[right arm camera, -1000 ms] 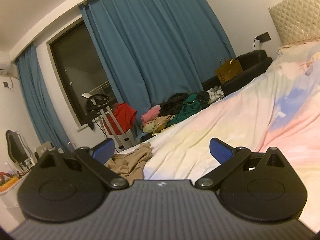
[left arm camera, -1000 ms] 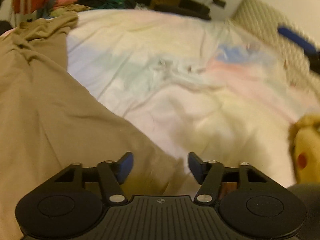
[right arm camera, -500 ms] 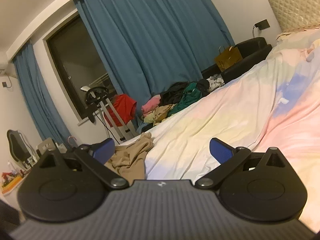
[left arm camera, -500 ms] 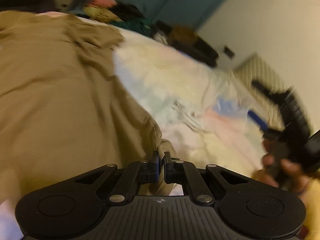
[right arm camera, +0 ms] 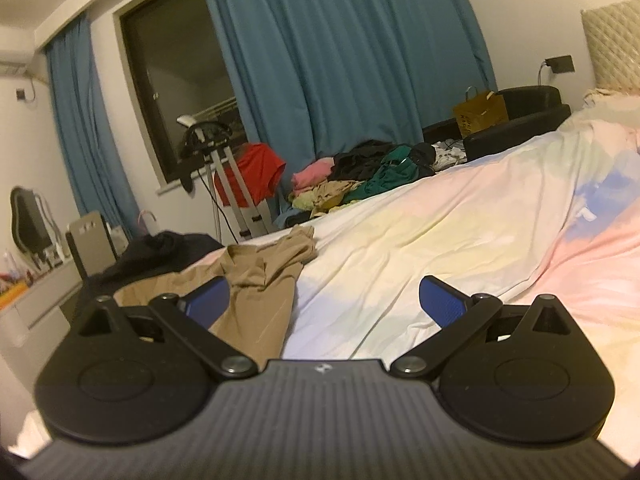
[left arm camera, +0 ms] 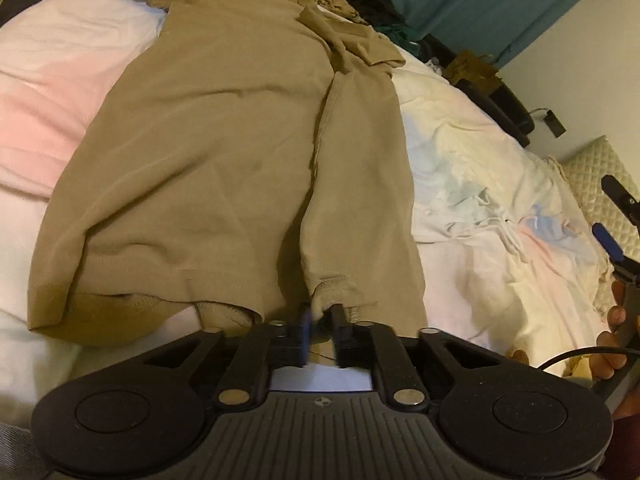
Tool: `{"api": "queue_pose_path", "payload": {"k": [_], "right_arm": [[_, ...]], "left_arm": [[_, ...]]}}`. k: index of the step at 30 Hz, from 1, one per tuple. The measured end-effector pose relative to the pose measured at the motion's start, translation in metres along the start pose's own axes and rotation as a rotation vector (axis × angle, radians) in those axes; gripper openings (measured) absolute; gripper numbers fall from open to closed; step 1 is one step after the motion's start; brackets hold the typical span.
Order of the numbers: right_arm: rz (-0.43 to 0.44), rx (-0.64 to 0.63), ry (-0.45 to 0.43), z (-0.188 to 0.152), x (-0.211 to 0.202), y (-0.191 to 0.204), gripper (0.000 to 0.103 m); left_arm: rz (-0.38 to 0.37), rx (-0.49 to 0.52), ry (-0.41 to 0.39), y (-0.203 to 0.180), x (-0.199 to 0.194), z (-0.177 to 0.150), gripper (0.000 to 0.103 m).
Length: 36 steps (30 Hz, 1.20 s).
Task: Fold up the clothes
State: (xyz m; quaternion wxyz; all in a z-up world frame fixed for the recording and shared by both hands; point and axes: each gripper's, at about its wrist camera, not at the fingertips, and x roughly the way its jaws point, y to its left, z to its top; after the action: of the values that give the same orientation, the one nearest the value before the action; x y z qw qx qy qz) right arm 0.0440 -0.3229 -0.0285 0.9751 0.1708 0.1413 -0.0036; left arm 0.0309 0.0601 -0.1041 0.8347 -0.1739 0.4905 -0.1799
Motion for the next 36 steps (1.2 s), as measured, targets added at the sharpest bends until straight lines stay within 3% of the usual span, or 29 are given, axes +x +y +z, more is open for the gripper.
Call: {"api": "queue_pose_path", "payload": {"k": [2, 4, 7, 10, 14, 16, 23, 27, 32, 36], "right_arm": [[0.007, -0.013, 0.005, -0.002, 0.001, 0.004, 0.103], [0.014, -0.025, 0.011, -0.003, 0.001, 0.009, 0.103], [0.024, -0.039, 0.014, -0.007, 0.001, 0.016, 0.103], [0.039, -0.051, 0.014, -0.009, 0.001, 0.023, 0.103], [0.054, -0.069, 0.017, -0.012, 0.001, 0.03, 0.103], [0.058, -0.08, 0.017, -0.013, 0.001, 0.032, 0.103], [0.075, -0.045, 0.01, -0.015, 0.001, 0.028, 0.102], [0.101, 0.01, 0.074, -0.014, 0.014, 0.022, 0.102], [0.15, 0.059, 0.16, 0.004, 0.063, 0.034, 0.101], [0.211, 0.138, 0.221, 0.023, 0.136, 0.052, 0.1]], "left_arm": [[0.009, 0.029, -0.01, -0.003, -0.004, -0.003, 0.03], [0.048, 0.077, -0.034, -0.01, -0.008, -0.003, 0.055], [0.138, 0.18, -0.099, -0.026, -0.02, -0.006, 0.067], [0.174, 0.256, -0.173, -0.043, -0.029, 0.001, 0.083], [0.161, 0.324, -0.266, -0.069, -0.039, 0.02, 0.087], [0.142, 0.35, -0.309, -0.082, -0.043, 0.032, 0.099], [0.148, 0.403, -0.441, -0.117, -0.026, 0.079, 0.102], [0.188, 0.387, -0.475, -0.114, -0.001, 0.095, 0.102], [0.185, 0.383, -0.483, -0.088, 0.014, 0.1, 0.102], [0.191, 0.355, -0.494, -0.06, 0.019, 0.107, 0.102]]}}
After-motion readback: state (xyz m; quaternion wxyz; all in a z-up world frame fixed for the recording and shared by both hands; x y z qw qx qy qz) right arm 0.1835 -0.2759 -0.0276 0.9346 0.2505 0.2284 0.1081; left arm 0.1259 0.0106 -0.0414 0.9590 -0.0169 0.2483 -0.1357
